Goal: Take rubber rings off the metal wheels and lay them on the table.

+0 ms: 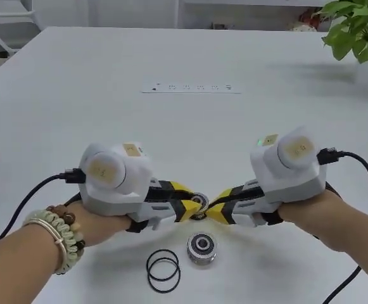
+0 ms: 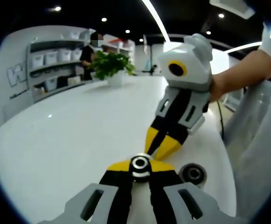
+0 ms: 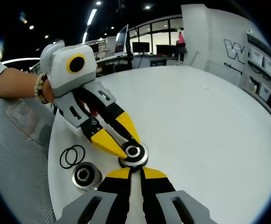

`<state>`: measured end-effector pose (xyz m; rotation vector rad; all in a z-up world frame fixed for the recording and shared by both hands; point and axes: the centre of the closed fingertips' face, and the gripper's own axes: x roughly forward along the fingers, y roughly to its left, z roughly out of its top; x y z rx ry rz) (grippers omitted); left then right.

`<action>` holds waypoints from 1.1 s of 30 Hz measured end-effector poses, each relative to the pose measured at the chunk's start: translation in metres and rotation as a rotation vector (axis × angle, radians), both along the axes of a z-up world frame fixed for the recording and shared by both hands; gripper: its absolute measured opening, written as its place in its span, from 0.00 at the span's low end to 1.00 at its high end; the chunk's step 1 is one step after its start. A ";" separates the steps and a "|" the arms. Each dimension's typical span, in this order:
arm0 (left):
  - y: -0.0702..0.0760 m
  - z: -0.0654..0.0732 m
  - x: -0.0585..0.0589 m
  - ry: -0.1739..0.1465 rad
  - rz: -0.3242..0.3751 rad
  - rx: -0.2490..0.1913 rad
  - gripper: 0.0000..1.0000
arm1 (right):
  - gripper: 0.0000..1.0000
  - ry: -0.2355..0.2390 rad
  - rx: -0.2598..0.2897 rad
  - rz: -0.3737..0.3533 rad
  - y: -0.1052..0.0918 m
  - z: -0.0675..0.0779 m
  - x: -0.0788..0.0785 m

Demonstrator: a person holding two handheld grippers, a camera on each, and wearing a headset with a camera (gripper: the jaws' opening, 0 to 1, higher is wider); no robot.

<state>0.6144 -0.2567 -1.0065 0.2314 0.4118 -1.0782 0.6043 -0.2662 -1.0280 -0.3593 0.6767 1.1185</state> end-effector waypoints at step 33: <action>0.001 0.000 -0.001 0.005 0.006 0.000 0.14 | 0.00 0.274 0.233 -0.295 -0.001 0.016 0.010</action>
